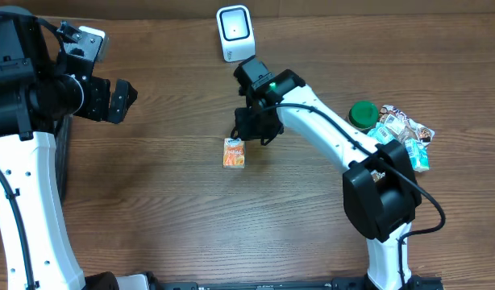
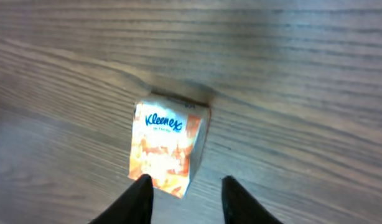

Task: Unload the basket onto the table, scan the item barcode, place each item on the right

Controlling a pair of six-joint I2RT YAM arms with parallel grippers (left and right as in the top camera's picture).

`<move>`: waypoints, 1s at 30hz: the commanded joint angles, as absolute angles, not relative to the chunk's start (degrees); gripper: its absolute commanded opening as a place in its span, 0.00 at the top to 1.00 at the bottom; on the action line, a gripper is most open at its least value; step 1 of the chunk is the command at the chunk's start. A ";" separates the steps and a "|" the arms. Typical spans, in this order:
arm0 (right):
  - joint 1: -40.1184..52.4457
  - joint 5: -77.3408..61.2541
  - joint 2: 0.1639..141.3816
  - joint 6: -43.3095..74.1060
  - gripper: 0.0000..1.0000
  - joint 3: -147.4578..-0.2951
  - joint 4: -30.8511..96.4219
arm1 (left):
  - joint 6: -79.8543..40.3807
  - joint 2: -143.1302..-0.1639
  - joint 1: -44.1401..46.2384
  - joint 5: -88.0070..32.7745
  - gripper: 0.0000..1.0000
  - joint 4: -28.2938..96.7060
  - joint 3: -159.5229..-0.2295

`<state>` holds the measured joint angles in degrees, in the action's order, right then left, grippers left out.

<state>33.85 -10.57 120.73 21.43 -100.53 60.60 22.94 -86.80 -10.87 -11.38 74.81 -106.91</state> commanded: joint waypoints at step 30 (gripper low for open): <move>37.78 -16.58 119.77 13.43 0.92 -87.42 37.23 | 24.23 -86.89 -10.48 -11.57 0.00 74.76 -107.83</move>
<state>39.20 -14.41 120.70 14.96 -85.58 36.58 22.94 -86.80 -10.87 -11.35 74.81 -106.91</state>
